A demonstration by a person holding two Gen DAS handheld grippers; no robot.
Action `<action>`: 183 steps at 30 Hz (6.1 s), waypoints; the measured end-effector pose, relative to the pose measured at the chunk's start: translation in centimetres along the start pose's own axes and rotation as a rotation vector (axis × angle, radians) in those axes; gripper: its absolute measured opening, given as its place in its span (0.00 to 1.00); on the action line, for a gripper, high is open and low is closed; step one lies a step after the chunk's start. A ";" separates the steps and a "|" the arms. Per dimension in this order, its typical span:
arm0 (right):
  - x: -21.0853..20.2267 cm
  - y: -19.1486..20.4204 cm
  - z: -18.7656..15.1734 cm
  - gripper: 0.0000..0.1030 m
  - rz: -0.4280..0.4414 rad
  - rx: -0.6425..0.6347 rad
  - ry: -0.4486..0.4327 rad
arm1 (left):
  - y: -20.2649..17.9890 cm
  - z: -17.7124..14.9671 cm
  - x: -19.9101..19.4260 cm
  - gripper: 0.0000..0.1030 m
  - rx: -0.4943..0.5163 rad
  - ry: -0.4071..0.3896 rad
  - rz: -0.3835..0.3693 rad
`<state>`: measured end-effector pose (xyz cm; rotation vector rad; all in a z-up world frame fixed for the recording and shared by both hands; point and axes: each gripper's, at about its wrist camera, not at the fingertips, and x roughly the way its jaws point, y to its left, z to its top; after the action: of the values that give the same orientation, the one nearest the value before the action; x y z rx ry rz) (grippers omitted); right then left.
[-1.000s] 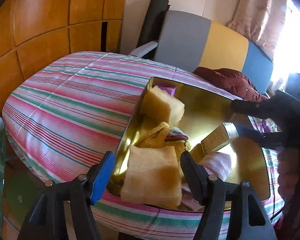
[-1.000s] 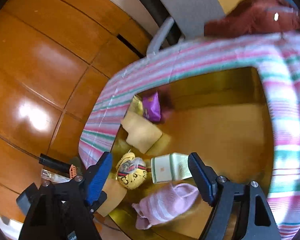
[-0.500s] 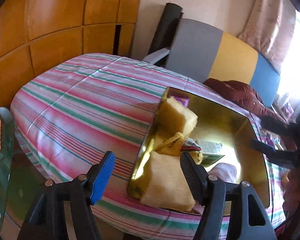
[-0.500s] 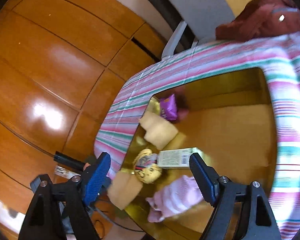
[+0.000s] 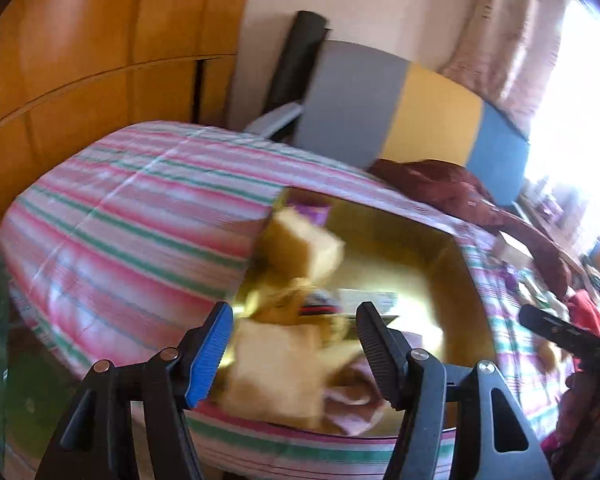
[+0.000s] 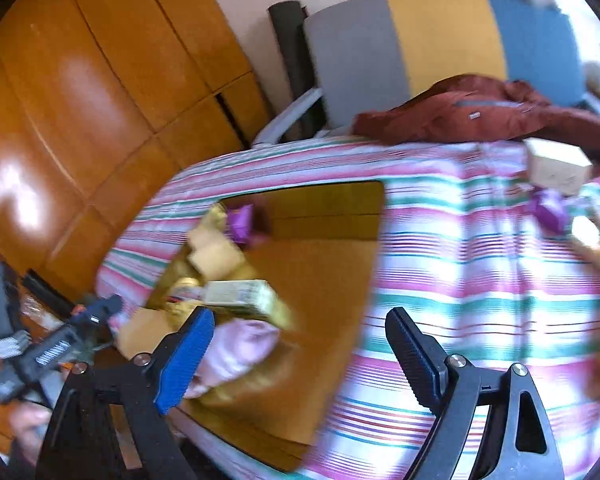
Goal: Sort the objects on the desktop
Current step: 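Carry the sponge and box into the gold tray and open both grippers, then move both grippers back toward the remaining items, then grasp the white printed box with the left gripper, then grasp the white sponge with the right gripper while the left gripper carries the box, then lower the box and white sponge into the gold tray and open both grippers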
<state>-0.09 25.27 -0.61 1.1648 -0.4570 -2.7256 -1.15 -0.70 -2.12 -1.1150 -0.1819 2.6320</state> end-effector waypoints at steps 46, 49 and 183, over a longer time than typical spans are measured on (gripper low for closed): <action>-14.9 -22.3 -1.6 0.88 -0.339 0.377 -0.091 | -24.1 0.5 4.6 0.58 0.342 0.224 -0.377; -13.9 -22.3 -0.8 0.88 -0.325 0.329 -0.058 | -25.6 1.5 4.6 0.58 0.362 0.215 -0.380; -8.4 -14.2 5.9 0.29 0.033 0.244 -0.132 | -4.6 6.0 7.3 0.50 0.187 0.223 -0.184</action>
<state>1.27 42.05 4.30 1.0187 -0.8388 -2.7885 -9.37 5.84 -1.99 -1.2511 0.0071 2.2915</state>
